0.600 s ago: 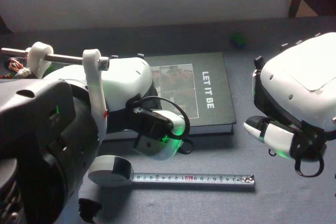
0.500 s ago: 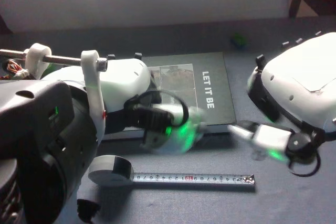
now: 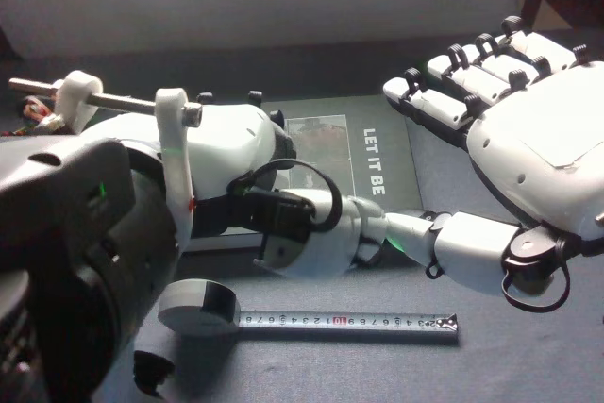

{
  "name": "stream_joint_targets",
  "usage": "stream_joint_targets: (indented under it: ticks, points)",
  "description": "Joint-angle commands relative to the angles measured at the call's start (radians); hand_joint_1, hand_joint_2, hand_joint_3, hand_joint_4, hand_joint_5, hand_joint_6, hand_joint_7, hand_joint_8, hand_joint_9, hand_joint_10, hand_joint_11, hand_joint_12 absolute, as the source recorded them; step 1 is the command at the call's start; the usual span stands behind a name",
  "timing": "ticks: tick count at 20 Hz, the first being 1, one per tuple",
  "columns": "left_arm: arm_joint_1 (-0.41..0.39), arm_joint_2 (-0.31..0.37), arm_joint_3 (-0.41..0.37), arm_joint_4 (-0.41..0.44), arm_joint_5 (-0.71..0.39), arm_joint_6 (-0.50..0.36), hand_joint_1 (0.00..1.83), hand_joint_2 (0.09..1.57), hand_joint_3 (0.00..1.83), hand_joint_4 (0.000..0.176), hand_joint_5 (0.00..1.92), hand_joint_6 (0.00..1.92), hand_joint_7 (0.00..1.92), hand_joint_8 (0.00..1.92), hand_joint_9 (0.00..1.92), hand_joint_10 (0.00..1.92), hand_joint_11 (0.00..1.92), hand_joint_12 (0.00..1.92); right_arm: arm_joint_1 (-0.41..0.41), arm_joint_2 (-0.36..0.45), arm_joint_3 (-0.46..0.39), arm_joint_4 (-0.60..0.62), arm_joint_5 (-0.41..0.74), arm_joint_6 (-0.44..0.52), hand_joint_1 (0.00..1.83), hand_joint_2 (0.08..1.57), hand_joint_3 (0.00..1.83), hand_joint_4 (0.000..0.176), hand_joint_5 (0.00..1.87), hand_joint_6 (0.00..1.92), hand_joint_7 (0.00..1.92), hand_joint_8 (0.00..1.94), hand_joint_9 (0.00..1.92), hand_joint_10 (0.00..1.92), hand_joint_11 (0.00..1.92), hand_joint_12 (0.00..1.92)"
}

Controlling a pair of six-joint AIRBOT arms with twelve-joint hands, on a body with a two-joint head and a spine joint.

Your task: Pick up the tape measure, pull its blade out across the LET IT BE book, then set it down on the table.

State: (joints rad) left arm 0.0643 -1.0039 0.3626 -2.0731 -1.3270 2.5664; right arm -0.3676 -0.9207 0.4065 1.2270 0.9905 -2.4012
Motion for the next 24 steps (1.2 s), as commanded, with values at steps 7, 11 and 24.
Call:
stream_joint_targets:
  ticks: [7,11,24]
  points:
    - [0.02,0.152,0.012,0.083,0.256,0.059,0.82,0.97,0.0,0.0,0.3,0.0,0.29,0.0,0.25,0.0,0.0,0.55,-0.001,0.004,0.001,-0.083,0.054,-0.005,0.06,1.15,0.0,0.126,0.12,0.0,0.15,0.01,0.16,0.01,0.0,0.52]
    - [0.043,0.232,0.044,0.067,0.434,0.144,0.99,1.02,0.01,0.0,0.36,0.01,0.34,0.01,0.28,0.0,0.0,0.61,0.02,0.003,0.013,-0.083,0.048,-0.002,0.06,1.15,0.0,0.125,0.13,0.0,0.16,0.0,0.2,0.01,0.0,0.66]
    - [0.296,0.325,0.181,0.035,0.991,-0.192,1.13,1.02,0.0,0.0,0.4,0.01,0.42,0.01,0.33,0.01,0.0,0.73,0.036,-0.002,0.023,-0.084,0.025,-0.009,0.04,1.16,0.0,0.125,0.14,0.0,0.19,0.0,0.21,0.01,0.0,0.71]
